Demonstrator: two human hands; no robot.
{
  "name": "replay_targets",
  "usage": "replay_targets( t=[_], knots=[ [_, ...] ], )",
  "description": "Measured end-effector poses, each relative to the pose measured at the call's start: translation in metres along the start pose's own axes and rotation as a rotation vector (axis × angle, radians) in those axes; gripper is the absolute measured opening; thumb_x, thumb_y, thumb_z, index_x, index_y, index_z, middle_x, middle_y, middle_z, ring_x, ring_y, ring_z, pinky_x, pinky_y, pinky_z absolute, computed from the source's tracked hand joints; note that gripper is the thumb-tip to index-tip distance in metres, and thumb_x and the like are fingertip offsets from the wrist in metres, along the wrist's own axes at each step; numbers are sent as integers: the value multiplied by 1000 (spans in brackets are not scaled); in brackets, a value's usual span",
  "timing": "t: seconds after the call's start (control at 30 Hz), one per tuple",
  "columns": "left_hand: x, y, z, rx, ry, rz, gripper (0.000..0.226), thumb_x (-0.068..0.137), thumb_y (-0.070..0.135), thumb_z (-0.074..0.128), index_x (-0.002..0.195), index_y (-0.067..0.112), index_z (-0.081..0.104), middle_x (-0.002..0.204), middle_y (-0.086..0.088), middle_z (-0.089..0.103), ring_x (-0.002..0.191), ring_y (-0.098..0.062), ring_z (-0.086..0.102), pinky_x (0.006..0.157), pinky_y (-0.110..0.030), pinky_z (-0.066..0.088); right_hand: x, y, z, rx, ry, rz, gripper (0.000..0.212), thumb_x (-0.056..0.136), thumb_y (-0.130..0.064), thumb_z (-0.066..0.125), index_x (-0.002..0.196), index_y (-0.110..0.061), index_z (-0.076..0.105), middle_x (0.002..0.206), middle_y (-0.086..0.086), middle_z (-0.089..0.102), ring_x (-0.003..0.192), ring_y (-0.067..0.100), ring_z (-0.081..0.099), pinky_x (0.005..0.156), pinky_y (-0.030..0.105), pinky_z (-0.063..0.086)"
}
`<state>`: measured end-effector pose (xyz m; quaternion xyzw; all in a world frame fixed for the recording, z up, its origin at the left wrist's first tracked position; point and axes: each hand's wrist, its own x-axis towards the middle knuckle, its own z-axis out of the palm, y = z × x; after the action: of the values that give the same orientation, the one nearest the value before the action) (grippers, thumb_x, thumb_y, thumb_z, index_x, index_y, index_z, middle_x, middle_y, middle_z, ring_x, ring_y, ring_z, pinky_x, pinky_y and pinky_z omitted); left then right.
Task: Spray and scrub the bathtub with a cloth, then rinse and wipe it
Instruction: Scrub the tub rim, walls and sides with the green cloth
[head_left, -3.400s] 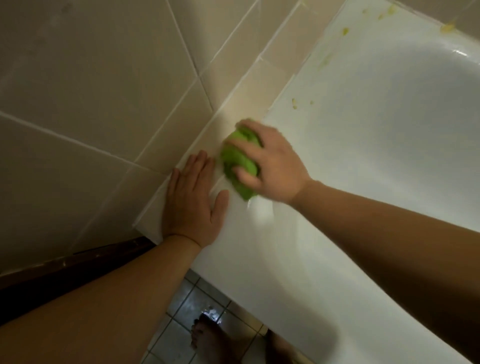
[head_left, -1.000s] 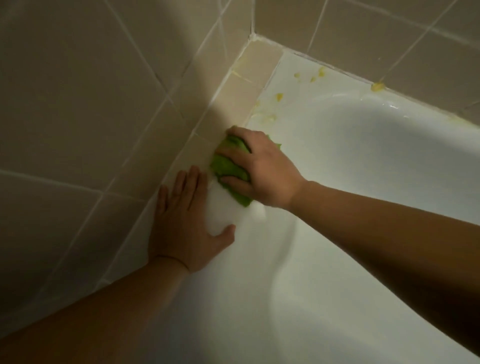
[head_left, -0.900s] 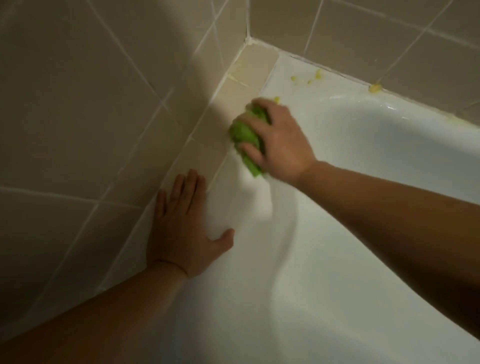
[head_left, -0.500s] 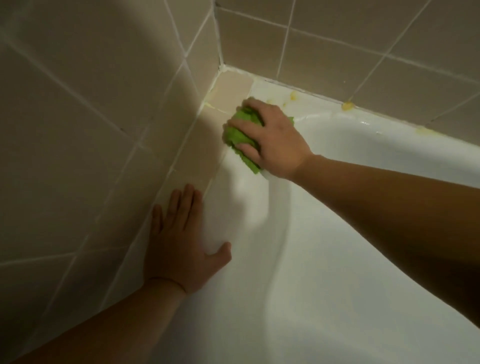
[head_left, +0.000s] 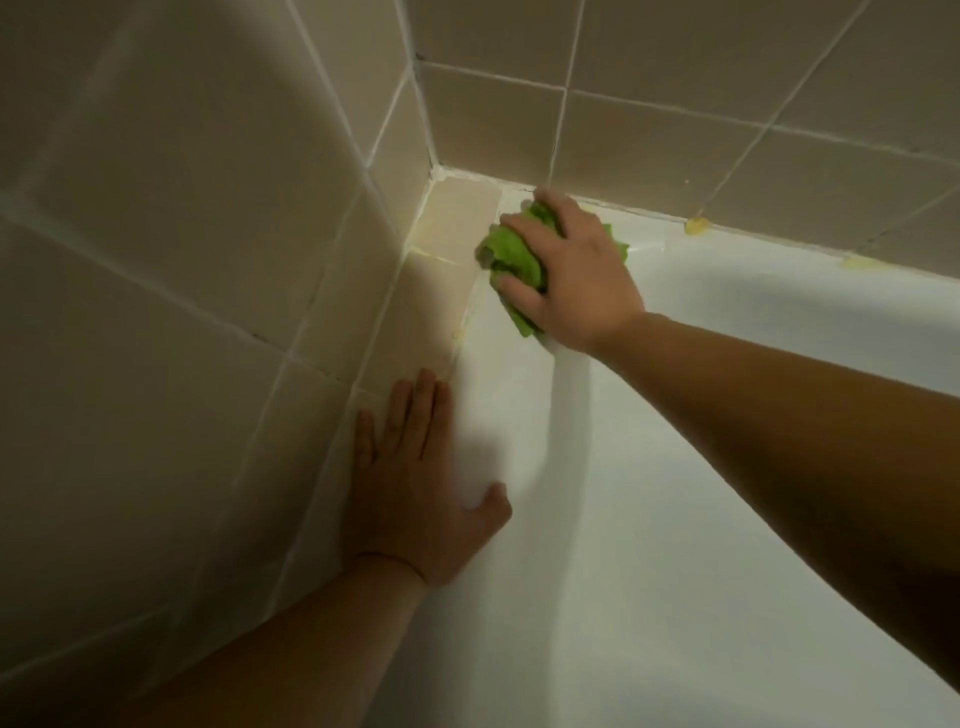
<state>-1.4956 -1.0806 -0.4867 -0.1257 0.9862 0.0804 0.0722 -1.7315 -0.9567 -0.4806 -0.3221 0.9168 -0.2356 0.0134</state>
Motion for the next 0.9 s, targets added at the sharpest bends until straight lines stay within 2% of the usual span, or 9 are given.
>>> replay_targets(
  t=[0.07, 0.23, 0.27, 0.37, 0.47, 0.6, 0.73, 0.8, 0.9],
  knots=[
    [2, 1, 0, -15, 0, 1, 112, 69, 65, 55, 162, 11, 27, 170, -8, 23, 157, -27, 20, 125, -58, 14, 9, -8, -1, -29, 18, 81, 58, 93, -54, 62, 146, -31, 53, 157, 10, 38, 135, 36, 42, 116, 50, 34],
    [2, 1, -1, -89, 38, -16, 112, 68, 63, 56, 162, 11, 27, 170, -6, 23, 158, -23, 18, 127, -53, 10, -21, -17, -1, 30, -217, -335, 56, 92, -53, 63, 143, -32, 57, 152, 10, 43, 128, 36, 48, 111, 50, 38],
    [2, 2, -1, -111, 56, -22, 112, 67, 62, 56, 161, 10, 28, 169, -7, 25, 157, -24, 19, 127, -51, 10, -17, -11, -5, 16, -211, -299, 56, 92, -52, 65, 144, -32, 57, 152, 10, 43, 129, 36, 47, 111, 50, 37],
    [2, 3, 0, -152, 104, -34, 110, 65, 59, 60, 158, 7, 32, 166, -10, 31, 156, -25, 23, 126, -52, 15, 4, 2, -18, -2, -99, -21, 52, 93, -44, 69, 143, -32, 58, 153, 6, 41, 133, 33, 43, 113, 52, 38],
    [1, 3, 0, -205, 153, -50, 110, 63, 57, 65, 155, 5, 35, 163, -13, 35, 155, -26, 27, 126, -53, 21, 9, -7, -20, 101, -43, 11, 45, 94, -33, 70, 138, -27, 63, 148, 3, 45, 134, 29, 45, 114, 49, 39],
    [0, 4, 1, -285, 274, -134, 112, 58, 58, 67, 150, -1, 41, 155, -19, 44, 146, -34, 38, 118, -53, 36, -4, -38, -14, 227, -115, -94, 51, 91, -38, 71, 140, -26, 62, 146, 7, 45, 131, 29, 49, 113, 47, 41],
    [0, 5, 2, -324, 287, -183, 117, 57, 64, 66, 152, -1, 40, 156, -18, 44, 146, -35, 40, 115, -52, 40, -38, -46, 1, 57, -286, -381, 51, 92, -57, 61, 140, -36, 61, 150, 8, 44, 128, 31, 50, 108, 47, 39],
    [2, 5, 3, -288, 293, -166, 115, 58, 63, 65, 151, -1, 41, 155, -19, 45, 146, -35, 40, 117, -51, 38, -31, -35, -2, 10, -246, -313, 52, 91, -60, 61, 140, -40, 59, 151, 7, 42, 127, 32, 49, 109, 49, 39],
    [4, 5, 1, -224, 256, -139, 114, 61, 63, 67, 153, 2, 40, 159, -17, 41, 149, -33, 37, 121, -50, 32, -3, -21, -8, -33, -104, -44, 51, 91, -57, 64, 139, -42, 58, 152, 4, 40, 128, 33, 46, 110, 54, 38]
  ],
)
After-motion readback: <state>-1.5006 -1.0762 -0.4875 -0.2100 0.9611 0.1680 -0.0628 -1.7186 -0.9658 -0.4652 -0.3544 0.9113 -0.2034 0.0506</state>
